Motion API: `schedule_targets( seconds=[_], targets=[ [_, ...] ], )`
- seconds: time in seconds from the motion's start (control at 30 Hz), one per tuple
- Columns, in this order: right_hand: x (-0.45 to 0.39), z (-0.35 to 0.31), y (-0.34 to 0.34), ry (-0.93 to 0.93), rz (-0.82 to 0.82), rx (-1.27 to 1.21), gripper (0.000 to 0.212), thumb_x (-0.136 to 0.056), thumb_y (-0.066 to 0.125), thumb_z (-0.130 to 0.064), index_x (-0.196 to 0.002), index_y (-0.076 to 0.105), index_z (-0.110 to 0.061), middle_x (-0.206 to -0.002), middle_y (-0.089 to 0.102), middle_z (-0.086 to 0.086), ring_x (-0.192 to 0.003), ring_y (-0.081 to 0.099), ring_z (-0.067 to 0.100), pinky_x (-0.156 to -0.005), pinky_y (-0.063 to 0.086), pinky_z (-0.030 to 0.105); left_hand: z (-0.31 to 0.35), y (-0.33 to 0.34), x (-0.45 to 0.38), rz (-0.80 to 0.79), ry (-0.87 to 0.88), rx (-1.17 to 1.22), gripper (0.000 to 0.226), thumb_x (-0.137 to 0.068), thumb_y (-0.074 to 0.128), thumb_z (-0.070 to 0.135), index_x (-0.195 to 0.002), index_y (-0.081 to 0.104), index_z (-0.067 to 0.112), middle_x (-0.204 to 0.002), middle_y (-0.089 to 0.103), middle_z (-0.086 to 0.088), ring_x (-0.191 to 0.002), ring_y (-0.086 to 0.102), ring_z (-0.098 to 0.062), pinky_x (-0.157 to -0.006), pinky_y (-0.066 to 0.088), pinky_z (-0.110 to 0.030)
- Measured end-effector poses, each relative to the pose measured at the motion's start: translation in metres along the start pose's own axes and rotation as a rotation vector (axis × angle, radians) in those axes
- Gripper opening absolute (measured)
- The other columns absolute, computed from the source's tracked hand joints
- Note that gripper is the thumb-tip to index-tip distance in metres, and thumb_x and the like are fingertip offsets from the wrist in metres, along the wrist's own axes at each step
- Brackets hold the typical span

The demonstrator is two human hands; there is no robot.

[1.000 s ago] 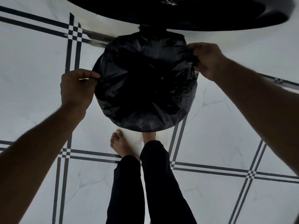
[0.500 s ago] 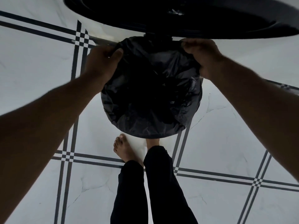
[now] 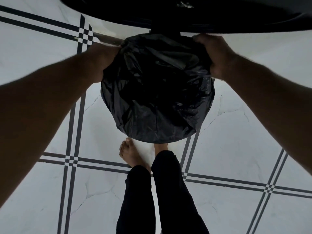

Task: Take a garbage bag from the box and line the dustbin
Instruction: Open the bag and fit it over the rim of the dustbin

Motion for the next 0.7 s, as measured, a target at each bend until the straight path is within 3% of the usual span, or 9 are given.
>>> schedule_targets(
  seconds=[0.17, 0.23, 0.3, 0.37, 0.4, 0.47, 0.53, 0.63, 0.7],
  targets=[
    [0.014, -0.013, -0.032, -0.26, 0.357, 0.427, 0.02, -0.087, 0.05, -0.032, -0.077, 0.063, -0.02, -0.08, 0.061, -0.002, -0.079, 0.056, 0.015, -0.075, 0.046, 0.029, -0.01, 0.001, -0.024, 0.2, 0.397, -0.093, 0.021, -0.086, 0.054, -0.003, -0.104, 0.051, 0.005, -0.099, 0.069, -0.018, -0.083, 0.069, -0.037, -0.06, 0.05, -0.039],
    [0.055, -0.022, -0.042, -0.459, 0.56, 0.51, 0.02, -0.087, 0.046, -0.022, -0.093, 0.064, -0.021, -0.098, 0.064, 0.001, -0.095, 0.059, 0.017, -0.086, 0.045, 0.028, 0.056, -0.02, -0.002, 0.014, 0.438, 0.106, 0.029, -0.088, 0.05, -0.004, -0.113, 0.04, 0.007, -0.097, 0.069, -0.025, -0.083, 0.07, -0.041, -0.063, 0.051, -0.044],
    [0.105, -0.031, -0.028, -0.68, 0.625, 0.625, 0.022, -0.084, 0.047, -0.014, -0.1, 0.061, -0.015, -0.107, 0.061, 0.007, -0.1, 0.053, 0.019, -0.088, 0.037, 0.022, 0.21, -0.075, 0.041, -0.281, 0.482, 0.186, 0.023, -0.097, 0.044, 0.005, -0.117, 0.041, 0.017, -0.096, 0.068, -0.026, -0.087, 0.07, -0.035, -0.074, 0.049, -0.046],
    [0.137, -0.03, 0.013, -0.821, 0.506, 0.712, 0.023, -0.082, 0.048, -0.008, -0.1, 0.062, -0.007, -0.104, 0.061, 0.012, -0.098, 0.053, 0.023, -0.085, 0.032, 0.02, 0.39, -0.152, 0.096, -0.153, 0.791, -0.03, 0.025, -0.104, 0.039, 0.031, -0.11, 0.06, 0.019, -0.103, 0.07, -0.017, -0.094, 0.066, -0.023, -0.086, 0.048, -0.04],
    [0.143, -0.024, 0.037, -0.827, 0.383, 0.729, 0.023, -0.083, 0.048, -0.006, -0.1, 0.063, -0.006, -0.103, 0.063, 0.011, -0.098, 0.054, 0.024, -0.084, 0.034, 0.02, 0.428, -0.15, 0.126, -0.232, 0.874, -0.102, 0.037, -0.103, 0.035, 0.04, -0.107, 0.064, 0.017, -0.107, 0.07, -0.014, -0.1, 0.065, -0.025, -0.091, 0.049, -0.041],
    [0.134, 0.002, 0.086, -0.767, 0.111, 0.824, 0.027, -0.086, 0.049, -0.011, -0.108, 0.064, -0.007, -0.106, 0.065, 0.01, -0.1, 0.058, 0.025, -0.088, 0.042, 0.026, 0.415, -0.144, 0.138, -0.374, 0.865, -0.099, 0.042, -0.101, 0.035, 0.045, -0.1, 0.066, 0.017, -0.103, 0.069, -0.01, -0.108, 0.065, -0.031, -0.095, 0.049, -0.043],
    [0.107, 0.037, 0.119, -0.638, -0.058, 1.015, 0.039, -0.088, 0.046, -0.023, -0.121, 0.061, -0.008, -0.117, 0.064, 0.014, -0.109, 0.057, 0.032, -0.095, 0.046, 0.039, 0.405, -0.142, 0.128, -0.34, 0.806, -0.03, 0.038, -0.101, 0.04, 0.043, -0.087, 0.066, 0.018, -0.091, 0.065, -0.004, -0.097, 0.066, -0.025, -0.09, 0.05, -0.037],
    [0.045, 0.068, 0.137, -0.492, -0.056, 1.304, 0.054, -0.093, 0.042, -0.033, -0.139, 0.049, -0.006, -0.139, 0.052, 0.021, -0.13, 0.046, 0.039, -0.109, 0.039, 0.045, 0.407, -0.135, 0.111, -0.41, 0.724, 0.095, 0.043, -0.102, 0.049, 0.04, -0.068, 0.06, 0.015, -0.069, 0.054, 0.002, -0.066, 0.053, -0.009, -0.067, 0.044, -0.024],
    [0.015, 0.086, 0.143, -0.354, -0.119, 1.498, 0.056, -0.102, 0.041, -0.031, -0.151, 0.031, -0.006, -0.156, 0.032, 0.02, -0.145, 0.028, 0.036, -0.12, 0.022, 0.043, 0.417, -0.125, 0.106, -0.439, 0.756, 0.187, 0.041, -0.101, 0.051, 0.038, -0.067, 0.054, 0.015, -0.065, 0.045, -0.001, -0.063, 0.046, -0.014, -0.062, 0.039, -0.024]
  ],
)
Point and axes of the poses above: each hand's wrist, its own x-axis away from the middle knuckle, its own y-axis out of the palm, z = x × y, the point moved 10 cm from there along -x, towards the middle knuckle
